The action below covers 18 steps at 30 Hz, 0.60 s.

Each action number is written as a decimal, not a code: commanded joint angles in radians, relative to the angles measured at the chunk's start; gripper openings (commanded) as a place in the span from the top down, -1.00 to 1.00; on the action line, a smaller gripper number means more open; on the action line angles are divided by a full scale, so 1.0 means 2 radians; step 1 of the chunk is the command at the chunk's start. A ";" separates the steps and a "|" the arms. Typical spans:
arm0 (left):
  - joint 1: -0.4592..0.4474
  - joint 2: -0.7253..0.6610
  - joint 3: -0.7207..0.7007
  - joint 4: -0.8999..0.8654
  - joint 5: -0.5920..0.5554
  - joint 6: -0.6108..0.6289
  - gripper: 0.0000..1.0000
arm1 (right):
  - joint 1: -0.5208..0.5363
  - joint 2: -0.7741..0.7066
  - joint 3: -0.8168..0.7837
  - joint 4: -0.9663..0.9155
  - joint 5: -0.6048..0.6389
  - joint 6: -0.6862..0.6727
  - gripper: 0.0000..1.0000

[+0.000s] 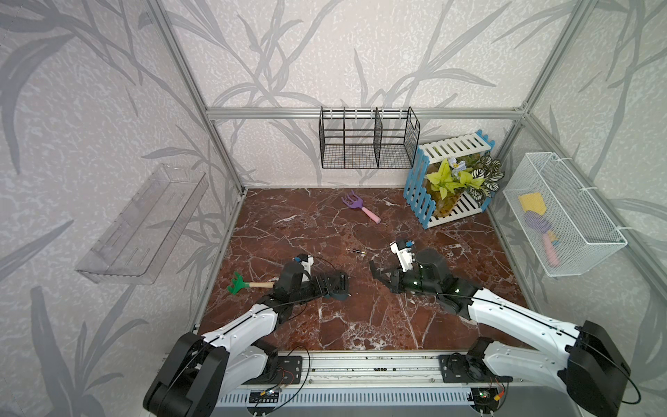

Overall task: Remove the battery from the alarm
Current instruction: Install the cover on the alarm.

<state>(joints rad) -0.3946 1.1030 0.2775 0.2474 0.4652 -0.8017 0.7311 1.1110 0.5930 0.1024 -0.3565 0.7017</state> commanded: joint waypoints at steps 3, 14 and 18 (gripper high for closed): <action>-0.038 -0.005 0.006 0.031 0.030 -0.012 -0.49 | -0.016 -0.003 -0.017 0.023 -0.051 0.043 1.00; -0.076 -0.139 -0.023 -0.042 -0.132 -0.053 -0.53 | -0.025 0.134 0.035 0.041 -0.166 0.045 1.00; -0.061 -0.229 -0.061 -0.044 -0.178 -0.087 -0.55 | -0.028 0.206 0.114 -0.038 -0.208 -0.022 1.00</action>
<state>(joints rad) -0.5343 0.7147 0.2092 0.2005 0.2413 -0.9165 0.6846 1.4704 0.7296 0.1116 -0.6827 0.7555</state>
